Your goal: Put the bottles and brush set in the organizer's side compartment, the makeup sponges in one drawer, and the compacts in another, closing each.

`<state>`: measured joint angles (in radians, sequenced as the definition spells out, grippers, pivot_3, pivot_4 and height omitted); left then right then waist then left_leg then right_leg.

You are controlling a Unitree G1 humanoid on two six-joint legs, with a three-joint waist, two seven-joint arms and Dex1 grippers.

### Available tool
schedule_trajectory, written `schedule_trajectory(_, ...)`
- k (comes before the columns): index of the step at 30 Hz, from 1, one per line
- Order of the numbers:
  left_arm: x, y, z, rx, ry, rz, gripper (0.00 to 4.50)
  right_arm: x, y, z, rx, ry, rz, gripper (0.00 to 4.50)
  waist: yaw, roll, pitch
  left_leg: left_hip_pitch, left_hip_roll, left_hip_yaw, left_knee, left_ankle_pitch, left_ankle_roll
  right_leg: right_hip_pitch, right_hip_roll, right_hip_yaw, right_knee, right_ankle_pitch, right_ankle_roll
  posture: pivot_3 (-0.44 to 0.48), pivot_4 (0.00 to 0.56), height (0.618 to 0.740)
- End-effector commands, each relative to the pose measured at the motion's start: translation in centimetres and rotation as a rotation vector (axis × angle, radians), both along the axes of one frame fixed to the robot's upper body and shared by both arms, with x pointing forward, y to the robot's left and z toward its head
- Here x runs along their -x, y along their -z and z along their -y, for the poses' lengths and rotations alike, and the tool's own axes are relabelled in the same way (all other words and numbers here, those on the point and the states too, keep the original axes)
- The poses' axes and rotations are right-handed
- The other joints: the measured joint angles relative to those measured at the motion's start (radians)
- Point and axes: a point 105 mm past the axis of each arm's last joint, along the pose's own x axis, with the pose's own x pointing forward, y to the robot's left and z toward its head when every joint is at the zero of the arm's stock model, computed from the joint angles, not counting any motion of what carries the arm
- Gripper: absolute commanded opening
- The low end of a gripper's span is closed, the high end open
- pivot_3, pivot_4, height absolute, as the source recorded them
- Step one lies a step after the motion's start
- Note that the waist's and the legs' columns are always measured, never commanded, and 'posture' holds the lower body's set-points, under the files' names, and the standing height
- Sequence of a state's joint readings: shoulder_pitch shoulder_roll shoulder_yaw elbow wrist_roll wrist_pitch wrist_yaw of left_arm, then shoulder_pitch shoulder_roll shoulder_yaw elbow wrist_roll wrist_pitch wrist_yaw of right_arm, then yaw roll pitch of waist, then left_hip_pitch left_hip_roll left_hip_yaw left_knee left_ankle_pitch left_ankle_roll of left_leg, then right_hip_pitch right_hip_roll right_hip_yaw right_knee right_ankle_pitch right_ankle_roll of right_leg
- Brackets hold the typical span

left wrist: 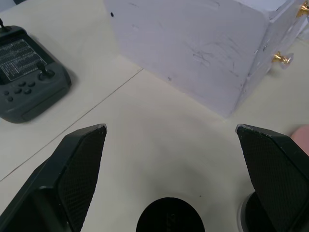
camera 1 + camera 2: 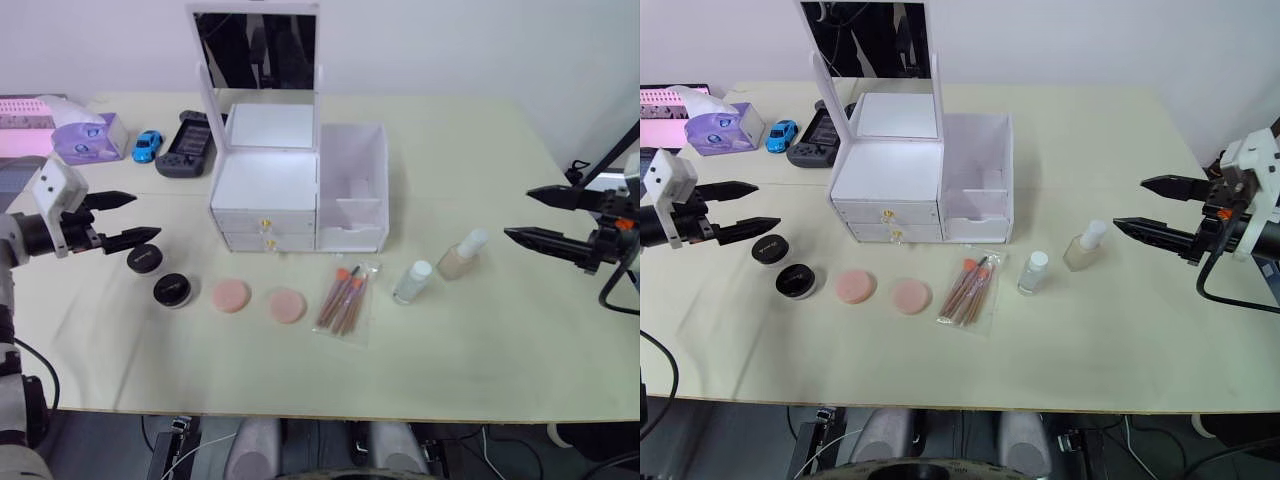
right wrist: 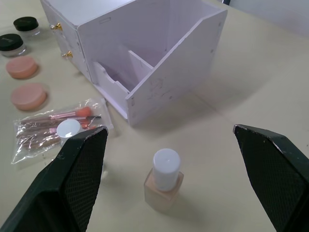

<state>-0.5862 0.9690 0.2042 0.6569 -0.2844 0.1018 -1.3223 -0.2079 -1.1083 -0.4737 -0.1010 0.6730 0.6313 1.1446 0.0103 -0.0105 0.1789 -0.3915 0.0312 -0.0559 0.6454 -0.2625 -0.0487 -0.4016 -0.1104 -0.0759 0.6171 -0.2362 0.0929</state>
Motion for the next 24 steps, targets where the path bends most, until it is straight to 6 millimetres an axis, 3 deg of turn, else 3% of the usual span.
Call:
schedule_trajectory(1,0.2,-1.1,0.1,0.018,0.021,0.001,4.5,0.2,-0.9,-0.5,0.002,-0.019,0.037,4.43,0.0,0.0,0.0,0.0,0.0,0.0,0.0,0.0,0.0,0.0,0.0,0.0,0.0,0.0,0.0,0.0,0.15,0.739)
schedule_trajectory(24,-0.9,-2.6,0.2,0.049,-0.01,0.08,4.5,-0.1,-1.7,-1.7,-0.004,0.0,0.065,4.43,0.0,0.0,0.0,0.0,0.0,0.0,0.0,0.0,0.0,0.0,0.0,0.001,0.001,0.0,0.0,0.0,0.15,0.739)
